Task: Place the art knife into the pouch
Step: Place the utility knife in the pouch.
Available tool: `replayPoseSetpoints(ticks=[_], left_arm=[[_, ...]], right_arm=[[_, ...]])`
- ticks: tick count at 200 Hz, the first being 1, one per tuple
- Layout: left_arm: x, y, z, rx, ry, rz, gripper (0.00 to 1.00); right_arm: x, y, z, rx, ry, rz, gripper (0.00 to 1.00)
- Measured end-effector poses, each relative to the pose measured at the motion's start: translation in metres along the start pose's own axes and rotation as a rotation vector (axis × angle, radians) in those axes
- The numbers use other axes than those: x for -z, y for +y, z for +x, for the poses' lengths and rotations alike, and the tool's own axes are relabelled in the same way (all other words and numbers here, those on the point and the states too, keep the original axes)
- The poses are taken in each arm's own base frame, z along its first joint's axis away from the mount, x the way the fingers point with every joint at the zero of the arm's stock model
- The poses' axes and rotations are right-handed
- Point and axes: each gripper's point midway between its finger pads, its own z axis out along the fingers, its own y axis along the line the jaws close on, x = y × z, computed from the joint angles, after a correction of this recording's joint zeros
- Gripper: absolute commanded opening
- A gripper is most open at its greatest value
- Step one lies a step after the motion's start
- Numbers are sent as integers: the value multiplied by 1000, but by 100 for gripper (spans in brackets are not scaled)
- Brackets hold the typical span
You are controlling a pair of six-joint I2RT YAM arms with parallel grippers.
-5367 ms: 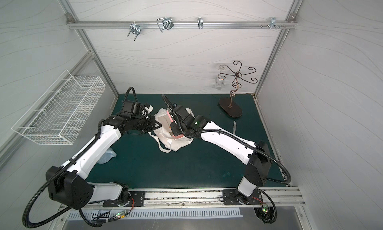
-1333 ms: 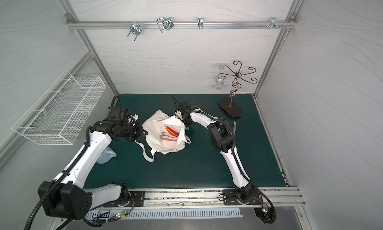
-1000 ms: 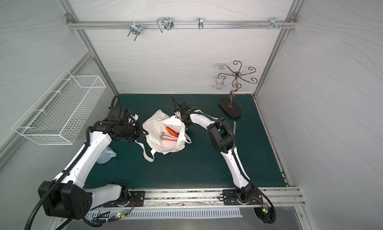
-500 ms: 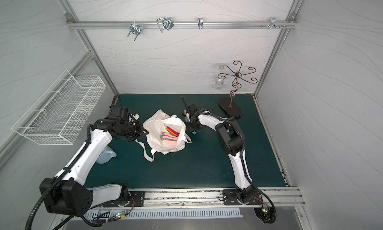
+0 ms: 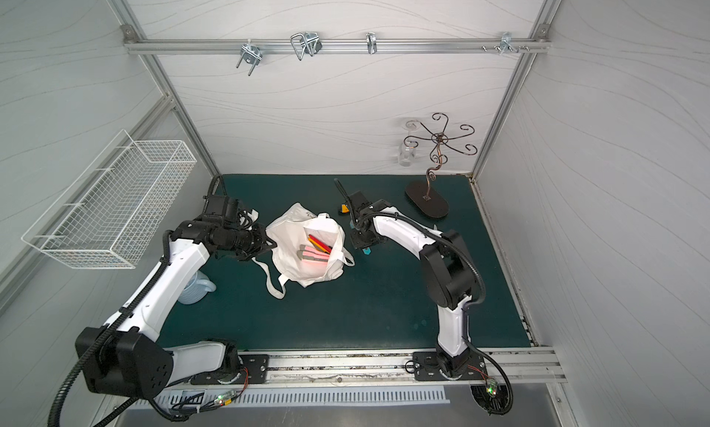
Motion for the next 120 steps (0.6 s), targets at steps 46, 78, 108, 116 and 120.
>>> replayPoseSetpoints(ticks=[46, 78, 108, 116, 120], left_arm=[[-6, -2, -1, -1, 7, 1, 0], [-12, -3, -2, 1, 17, -4, 0], [-18, -9, -5, -11, 23, -4, 0], [-20, -12, -6, -15, 24, -2, 0], [-20, -13, -7, -19, 23, -2, 0]], right_arm=[[51, -7, -2, -7, -81, 42, 21], [86, -3, 3, 17, -133, 60, 22], [118, 11, 12, 59, -177, 44, 23], [126, 16, 16, 73, -186, 35, 23], [130, 18, 17, 79, -190, 32, 24]])
